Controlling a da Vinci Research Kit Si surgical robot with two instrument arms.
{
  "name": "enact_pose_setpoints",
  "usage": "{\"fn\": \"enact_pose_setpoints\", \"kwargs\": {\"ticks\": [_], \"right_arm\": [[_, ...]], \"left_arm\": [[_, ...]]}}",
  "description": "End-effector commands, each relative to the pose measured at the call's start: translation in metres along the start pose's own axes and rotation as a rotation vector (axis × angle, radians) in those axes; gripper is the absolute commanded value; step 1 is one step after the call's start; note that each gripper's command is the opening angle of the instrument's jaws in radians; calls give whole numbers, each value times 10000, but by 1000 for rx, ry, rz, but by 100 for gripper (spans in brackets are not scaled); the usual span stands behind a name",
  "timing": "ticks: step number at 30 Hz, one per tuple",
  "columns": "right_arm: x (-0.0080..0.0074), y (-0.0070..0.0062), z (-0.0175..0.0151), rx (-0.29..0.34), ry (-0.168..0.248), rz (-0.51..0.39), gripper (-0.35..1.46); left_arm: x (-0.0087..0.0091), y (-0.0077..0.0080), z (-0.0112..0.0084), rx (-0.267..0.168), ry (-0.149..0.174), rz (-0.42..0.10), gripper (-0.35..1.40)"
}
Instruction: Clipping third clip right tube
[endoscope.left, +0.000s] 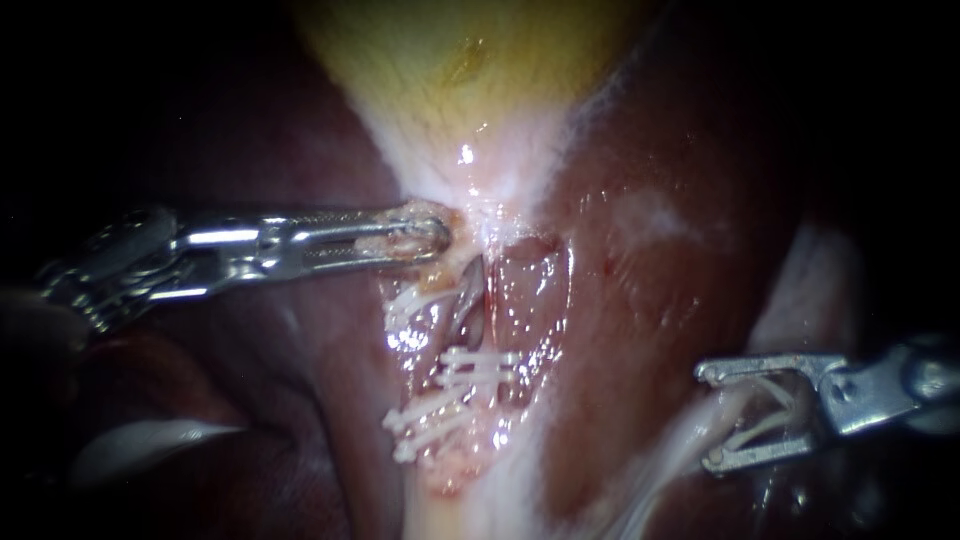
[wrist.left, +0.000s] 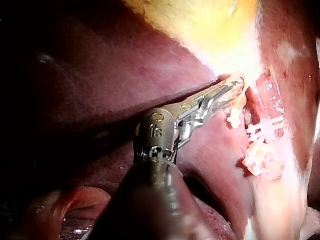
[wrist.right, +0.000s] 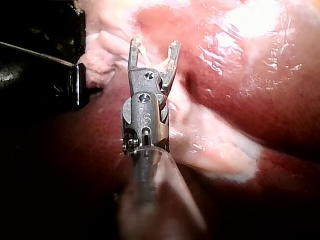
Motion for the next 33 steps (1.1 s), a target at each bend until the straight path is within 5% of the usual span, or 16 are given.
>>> {"fn": "enact_pose_setpoints", "kwargs": {"ticks": [1,6,13,20,33], "right_arm": [[0,0,0,0,0,0,50],[0,-1,0,0,0,0,50],[0,-1,0,0,0,0,50],[0,-1,0,0,0,0,50],[3,-2,2,-1,0,1,50]], "left_arm": [[0,0,0,0,0,0,-35],[-6,0,-5,4,2,-3,-35],[-35,1,-32,-11,7,-13,-35],[-62,-2,-60,-27,-24,0,-35],[-64,2,-72,-41,-29,10,-35]]}}
